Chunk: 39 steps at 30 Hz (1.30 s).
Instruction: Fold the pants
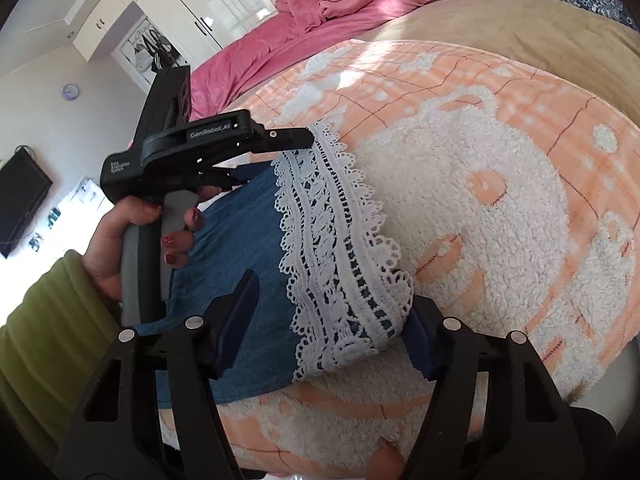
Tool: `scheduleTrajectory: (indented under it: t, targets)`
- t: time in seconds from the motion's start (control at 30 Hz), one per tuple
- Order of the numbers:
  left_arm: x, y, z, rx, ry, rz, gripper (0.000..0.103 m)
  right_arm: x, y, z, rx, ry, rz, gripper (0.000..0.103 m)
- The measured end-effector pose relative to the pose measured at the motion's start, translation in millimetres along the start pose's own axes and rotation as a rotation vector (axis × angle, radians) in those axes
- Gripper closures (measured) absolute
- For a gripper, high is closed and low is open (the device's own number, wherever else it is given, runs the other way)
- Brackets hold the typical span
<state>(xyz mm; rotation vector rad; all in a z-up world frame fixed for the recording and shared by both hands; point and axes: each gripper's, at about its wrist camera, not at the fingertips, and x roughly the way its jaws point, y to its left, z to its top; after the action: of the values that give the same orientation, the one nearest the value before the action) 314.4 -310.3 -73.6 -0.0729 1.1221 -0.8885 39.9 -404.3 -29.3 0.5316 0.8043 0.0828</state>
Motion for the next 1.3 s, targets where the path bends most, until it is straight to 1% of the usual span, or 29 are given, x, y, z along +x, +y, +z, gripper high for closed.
scheduleTrajectory:
  t: [0.07, 0.17, 0.27, 0.37, 0.43, 0.47, 0.5, 0.53, 0.57, 0.6, 0.63, 0.67, 0.73, 0.8, 0.97, 1.03, 1.13, 1.2, 1.23, 1.3]
  targets:
    - [-2, 2, -1, -0.003, -0.014, -0.034, 0.027, 4, -1, 2, 0.008, 0.003, 0.007, 0.043]
    - [-2, 5, -4, -0.026, -0.023, -0.063, 0.026, 4, 0, 2, 0.01, 0.009, 0.029, 0.044]
    - [-1, 3, -5, -0.024, -0.028, -0.092, 0.026, 7, 1, 5, 0.015, 0.015, 0.061, 0.055]
    - [-1, -4, -4, 0.001, -0.028, -0.098, 0.026, 8, 1, 7, 0.012, 0.014, 0.059, 0.057]
    - [2, -7, -5, 0.018, -0.019, -0.085, 0.026, 12, 3, 7, 0.004, 0.019, 0.079, 0.07]
    - [4, -8, -5, 0.028, -0.014, -0.073, 0.027, 14, 3, 7, 0.004, 0.031, 0.098, 0.081]
    - [5, -9, -6, 0.037, -0.009, -0.056, 0.03, 17, 4, 7, 0.001, 0.044, 0.118, 0.081]
    - [6, -11, -6, 0.051, -0.009, -0.029, 0.041, 18, 6, 7, -0.004, 0.043, 0.113, 0.081]
    - [6, -11, -7, 0.058, -0.006, -0.007, 0.056, 18, 6, 8, -0.007, 0.037, 0.113, 0.081]
    - [5, -10, -7, 0.058, -0.003, 0.002, 0.061, 18, 7, 8, -0.009, 0.034, 0.118, 0.081]
    - [3, -8, -8, 0.047, -0.01, -0.012, 0.069, 19, 7, 8, -0.008, 0.033, 0.12, 0.081]
    - [1, -7, -8, 0.04, -0.014, -0.02, 0.074, 19, 7, 8, -0.008, 0.03, 0.125, 0.082]
    - [-6, -8, -11, 0.041, -0.033, -0.012, 0.077, 18, 8, 9, -0.011, 0.018, 0.144, 0.082]
    - [-14, -8, -13, 0.032, -0.057, -0.016, 0.078, 15, 10, 10, -0.021, -0.002, 0.182, 0.082]
    - [-61, 0, -21, -0.015, -0.183, -0.093, 0.079, 5, 18, 10, -0.072, -0.047, 0.266, 0.082]
    - [-82, 4, -26, -0.026, -0.232, -0.112, 0.079, 0, 25, 9, -0.101, -0.065, 0.303, 0.082]
    - [-115, 16, -40, -0.066, -0.291, -0.147, 0.078, -12, 44, 6, -0.164, -0.1, 0.363, 0.082]
    - [-133, 25, -51, -0.09, -0.318, -0.148, 0.078, -22, 60, 3, -0.201, -0.124, 0.426, 0.082]
    - [-144, 33, -58, -0.107, -0.337, -0.146, 0.078, -27, 73, 1, -0.244, -0.139, 0.45, 0.082]
    - [-157, 46, -70, -0.146, -0.363, -0.158, 0.077, -28, 97, -6, -0.318, -0.14, 0.478, 0.082]
